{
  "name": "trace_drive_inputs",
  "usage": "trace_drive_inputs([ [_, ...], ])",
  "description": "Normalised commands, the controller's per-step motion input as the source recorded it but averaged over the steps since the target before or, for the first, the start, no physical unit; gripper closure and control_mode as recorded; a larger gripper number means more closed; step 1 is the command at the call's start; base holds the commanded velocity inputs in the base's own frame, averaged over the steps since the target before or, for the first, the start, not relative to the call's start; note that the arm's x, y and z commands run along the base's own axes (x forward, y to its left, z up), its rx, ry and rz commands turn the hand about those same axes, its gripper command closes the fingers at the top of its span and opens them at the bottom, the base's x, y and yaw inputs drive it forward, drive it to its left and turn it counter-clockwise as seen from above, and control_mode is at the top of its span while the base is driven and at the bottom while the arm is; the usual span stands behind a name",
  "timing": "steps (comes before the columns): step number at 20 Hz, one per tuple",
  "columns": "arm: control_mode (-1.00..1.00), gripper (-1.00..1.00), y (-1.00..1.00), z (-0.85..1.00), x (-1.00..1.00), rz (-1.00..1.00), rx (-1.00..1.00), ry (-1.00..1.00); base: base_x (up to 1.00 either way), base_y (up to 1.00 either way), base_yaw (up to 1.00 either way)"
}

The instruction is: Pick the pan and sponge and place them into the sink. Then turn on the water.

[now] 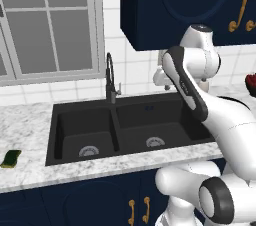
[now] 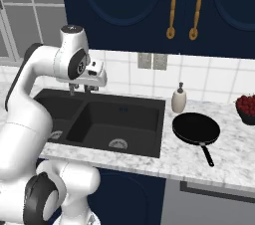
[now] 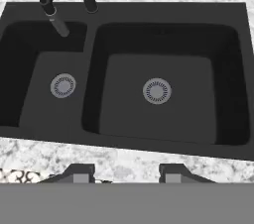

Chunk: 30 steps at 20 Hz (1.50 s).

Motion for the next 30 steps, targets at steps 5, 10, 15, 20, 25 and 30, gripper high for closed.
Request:
trace_drive_inputs([
  [5,-1.00,-1.00,-0.41,-0.05,-0.28,-0.01,-0.05,0.01,0.00,0.00,0.00],
  [10,-1.00,-1.00,-1.00,-0.32,-0.06,-0.09,-0.06,0.06,0.00,0.00,0.00],
  [15,-1.00,-1.00,-1.00,-0.29,0.06,-0.12,0.00,0.12,0.00,0.00,0.00],
  [20,-1.00,-1.00,-1.00,-0.22,0.45,-0.19,0.03,0.16,0.00,0.00,0.00],
  [25,-1.00,-1.00,-1.00,-0.48,0.76,-0.18,0.03,0.09,0.00,0.00,0.00],
  [30,-1.00,-1.00,-0.99,-0.78,0.36,-0.13,0.01,0.00,0.00,0.00,0.00],
])
